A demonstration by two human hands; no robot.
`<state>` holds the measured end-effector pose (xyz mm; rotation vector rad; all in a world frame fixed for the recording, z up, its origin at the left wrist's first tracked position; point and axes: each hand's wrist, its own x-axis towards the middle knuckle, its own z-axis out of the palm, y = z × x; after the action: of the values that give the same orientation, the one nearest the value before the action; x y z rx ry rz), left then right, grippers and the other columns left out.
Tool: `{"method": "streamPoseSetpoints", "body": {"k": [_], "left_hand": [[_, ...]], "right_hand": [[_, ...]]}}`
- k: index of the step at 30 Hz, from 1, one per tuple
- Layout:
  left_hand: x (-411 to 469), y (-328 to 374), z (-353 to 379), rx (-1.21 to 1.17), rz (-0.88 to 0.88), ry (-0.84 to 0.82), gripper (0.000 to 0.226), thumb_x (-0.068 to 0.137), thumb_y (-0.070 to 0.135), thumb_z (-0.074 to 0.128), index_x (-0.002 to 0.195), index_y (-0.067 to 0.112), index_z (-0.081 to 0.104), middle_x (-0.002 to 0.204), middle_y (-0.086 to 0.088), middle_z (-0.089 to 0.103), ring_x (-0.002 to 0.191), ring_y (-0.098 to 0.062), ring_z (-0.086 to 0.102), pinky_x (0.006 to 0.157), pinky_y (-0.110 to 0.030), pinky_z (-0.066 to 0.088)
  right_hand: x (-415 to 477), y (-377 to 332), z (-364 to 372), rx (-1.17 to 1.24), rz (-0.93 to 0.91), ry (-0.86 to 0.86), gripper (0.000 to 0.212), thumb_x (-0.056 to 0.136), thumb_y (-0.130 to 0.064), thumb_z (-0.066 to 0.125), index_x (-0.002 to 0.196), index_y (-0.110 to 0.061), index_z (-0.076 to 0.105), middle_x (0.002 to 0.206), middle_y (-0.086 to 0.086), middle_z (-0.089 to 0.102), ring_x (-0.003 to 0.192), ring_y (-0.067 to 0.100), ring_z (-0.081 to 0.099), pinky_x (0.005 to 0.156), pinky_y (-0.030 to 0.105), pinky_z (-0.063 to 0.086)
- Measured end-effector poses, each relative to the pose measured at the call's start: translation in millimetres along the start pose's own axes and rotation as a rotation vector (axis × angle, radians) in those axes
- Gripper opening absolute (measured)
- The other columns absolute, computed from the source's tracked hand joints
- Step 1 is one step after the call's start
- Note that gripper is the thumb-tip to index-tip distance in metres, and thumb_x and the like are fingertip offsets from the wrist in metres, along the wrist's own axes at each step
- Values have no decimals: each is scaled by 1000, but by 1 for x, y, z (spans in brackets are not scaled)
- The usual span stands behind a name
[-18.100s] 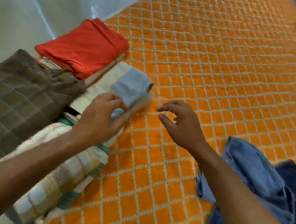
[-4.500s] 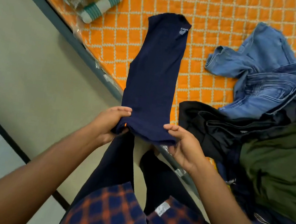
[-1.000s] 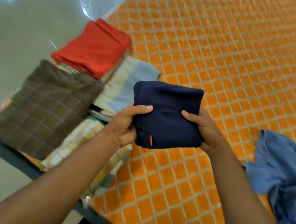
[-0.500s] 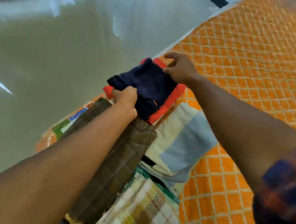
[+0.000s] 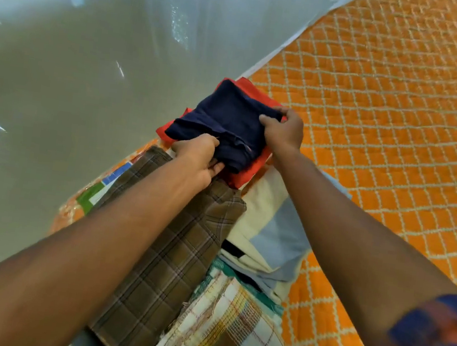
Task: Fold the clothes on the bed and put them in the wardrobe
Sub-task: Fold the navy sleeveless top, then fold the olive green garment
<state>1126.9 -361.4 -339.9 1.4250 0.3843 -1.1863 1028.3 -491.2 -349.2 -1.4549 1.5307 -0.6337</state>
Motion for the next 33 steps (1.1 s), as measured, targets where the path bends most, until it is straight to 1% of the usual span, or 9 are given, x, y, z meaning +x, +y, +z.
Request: {"method": "streamPoseSetpoints", "body": {"k": [4, 7, 10, 13, 16, 18, 22, 26, 33], "left_hand": [[-2, -15, 4, 36, 21, 1, 53, 87, -1, 58, 136, 15, 44, 126, -12, 63, 101, -27, 67, 44, -28, 54], [-13, -8, 6, -72, 86, 138, 72, 75, 4, 63, 139, 16, 34, 134, -12, 51, 107, -28, 61, 63, -38, 59], [-30, 0, 0, 250, 495, 321, 88, 80, 13, 70, 153, 18, 22, 154, -11, 29, 133, -29, 44, 107, -44, 47], [-36, 7, -5, 971, 1046, 198, 76, 93, 28, 61, 157, 19, 23, 165, -13, 14, 153, -31, 11, 125, -44, 16], [-5, 6, -14, 1652, 987, -16, 67, 104, 43, 37, 161, 23, 8, 169, -10, 1, 155, -28, -4, 126, -48, 6], [9, -2, -20, 1817, 828, -85, 65, 106, 46, 27, 161, 23, 3, 169, -8, -4, 155, -27, -7, 126, -50, 7], [10, 1, -20, 1754, 804, -133, 66, 103, 43, 42, 160, 20, 19, 168, -13, 9, 155, -32, 5, 125, -49, 12], [-25, 11, -14, 1654, 967, -210, 40, 93, 27, 64, 130, 13, 64, 133, -13, 60, 124, -32, 54, 105, -40, 43], [-150, -83, 32, 1483, 897, -403, 13, 95, 17, 63, 104, 21, 71, 94, 4, 71, 84, -15, 67, 75, -31, 52]], "right_hand": [[11, -3, -13, 86, -76, 39, 27, 82, -17, 75, 107, -25, 67, 85, -8, 63, 77, 12, 63, 75, 35, 57], [11, 14, -14, -42, -2, -25, 48, 88, -24, 70, 133, -21, 57, 116, 2, 65, 105, 21, 65, 92, 38, 55], [-2, 21, -16, -330, -273, 64, 54, 94, -37, 64, 143, -21, 49, 138, 6, 52, 126, 25, 49, 106, 34, 40], [-19, 15, -3, -534, -681, 10, 57, 95, -46, 55, 147, -22, 50, 153, 11, 42, 140, 30, 38, 117, 42, 31], [-31, 27, 12, -804, -663, -252, 58, 104, -51, 39, 158, -32, 33, 169, 8, 15, 156, 28, 11, 125, 51, 14], [-37, 37, 11, -900, -624, -319, 59, 106, -53, 33, 160, -35, 23, 171, 5, 5, 157, 25, 2, 126, 51, 7], [-44, 31, -6, -775, -539, -395, 59, 102, -47, 49, 156, -30, 36, 169, 7, 16, 156, 25, 10, 125, 47, 11], [-60, 20, -70, -620, -450, -589, 38, 97, -28, 65, 134, -20, 64, 145, 7, 55, 134, 23, 49, 108, 31, 38], [-134, 78, -289, -563, -292, -454, 25, 97, -28, 66, 121, -22, 71, 102, -2, 69, 93, 18, 67, 80, 33, 50]]}}
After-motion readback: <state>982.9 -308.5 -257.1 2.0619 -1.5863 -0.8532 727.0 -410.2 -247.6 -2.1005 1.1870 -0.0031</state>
